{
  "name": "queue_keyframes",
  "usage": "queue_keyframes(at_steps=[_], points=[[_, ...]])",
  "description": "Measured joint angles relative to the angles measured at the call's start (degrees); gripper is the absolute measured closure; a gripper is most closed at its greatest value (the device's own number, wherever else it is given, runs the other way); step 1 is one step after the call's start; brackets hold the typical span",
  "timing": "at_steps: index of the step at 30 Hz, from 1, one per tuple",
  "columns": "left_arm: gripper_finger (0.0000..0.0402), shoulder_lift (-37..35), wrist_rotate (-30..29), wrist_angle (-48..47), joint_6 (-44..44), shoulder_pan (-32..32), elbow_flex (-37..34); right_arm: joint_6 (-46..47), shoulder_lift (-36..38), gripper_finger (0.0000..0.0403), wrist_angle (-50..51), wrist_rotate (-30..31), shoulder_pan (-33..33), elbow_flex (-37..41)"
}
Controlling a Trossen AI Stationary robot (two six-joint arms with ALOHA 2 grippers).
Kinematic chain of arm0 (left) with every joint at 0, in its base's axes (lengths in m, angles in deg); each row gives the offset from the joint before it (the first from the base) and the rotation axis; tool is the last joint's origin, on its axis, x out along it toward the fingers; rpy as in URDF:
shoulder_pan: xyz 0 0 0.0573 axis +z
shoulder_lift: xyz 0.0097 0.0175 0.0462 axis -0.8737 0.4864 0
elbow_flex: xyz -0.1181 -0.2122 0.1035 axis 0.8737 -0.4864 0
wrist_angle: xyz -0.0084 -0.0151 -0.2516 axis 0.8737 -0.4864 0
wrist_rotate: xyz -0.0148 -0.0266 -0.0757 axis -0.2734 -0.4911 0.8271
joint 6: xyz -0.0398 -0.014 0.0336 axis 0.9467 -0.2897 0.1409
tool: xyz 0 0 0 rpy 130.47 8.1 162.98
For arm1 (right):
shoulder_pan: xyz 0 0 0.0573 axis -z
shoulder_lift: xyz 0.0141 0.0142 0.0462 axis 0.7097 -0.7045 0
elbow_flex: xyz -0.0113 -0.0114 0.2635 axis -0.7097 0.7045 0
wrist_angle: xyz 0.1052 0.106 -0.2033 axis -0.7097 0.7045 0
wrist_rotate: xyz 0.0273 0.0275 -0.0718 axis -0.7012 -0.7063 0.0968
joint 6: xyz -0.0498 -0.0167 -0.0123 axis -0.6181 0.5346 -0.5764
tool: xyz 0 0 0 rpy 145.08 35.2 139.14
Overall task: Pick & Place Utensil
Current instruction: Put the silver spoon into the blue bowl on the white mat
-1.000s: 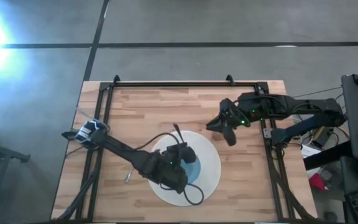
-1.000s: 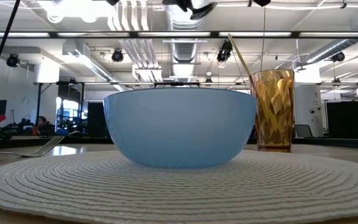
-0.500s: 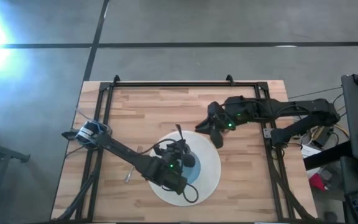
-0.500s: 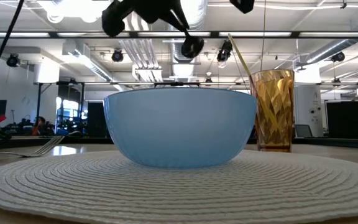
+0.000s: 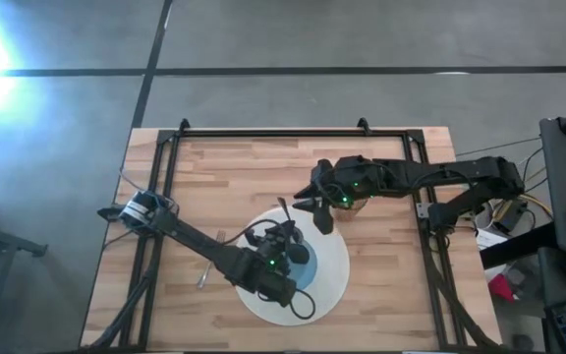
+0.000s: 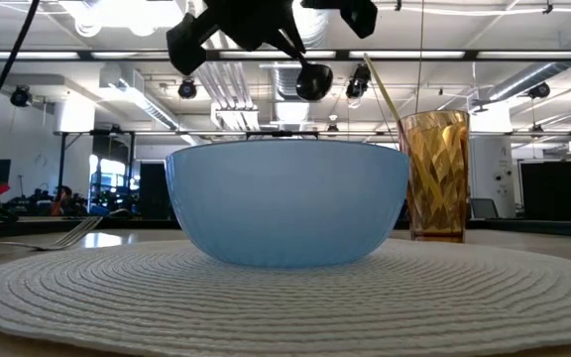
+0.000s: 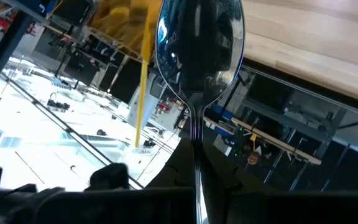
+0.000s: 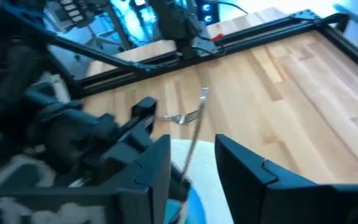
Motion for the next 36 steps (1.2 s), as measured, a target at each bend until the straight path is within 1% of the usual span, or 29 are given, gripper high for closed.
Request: queue_keyframes(at_steps=[7, 12, 16, 20, 30, 36], points=[[0.0401, 0.0, 0.1, 1.0, -1.0, 0.1, 0.0, 1.1, -0.7, 0.0233, -0.6, 0.3, 2.1, 0.0], [0.0401, 0.0, 0.1, 3.6, -1.4, 0.4, 0.0, 1.3, -0.8, 0.0217, -1.9, 0.0, 2.2, 0.0], [0.0401, 0.0, 0.1, 6.7, -2.7, 0.6, 0.0, 1.3, -0.8, 0.0216, -2.2, -0.5, 2.2, 0.0], [0.0401, 0.0, 0.2, 10.5, -4.5, 0.7, 0.0, 1.0, -0.8, 0.0216, -2.2, -3.0, 2.2, 0.0], [0.0401, 0.0, 1.6, 16.7, -10.5, 0.7, 0.0, -0.1, -0.8, 0.0216, -0.6, -3.4, 2.6, 0.0], [0.0401, 0.0, 2.8, 23.4, -16.2, 0.8, 0.0, -0.2, -0.8, 0.0216, -0.6, -4.2, 2.6, 0.0]])
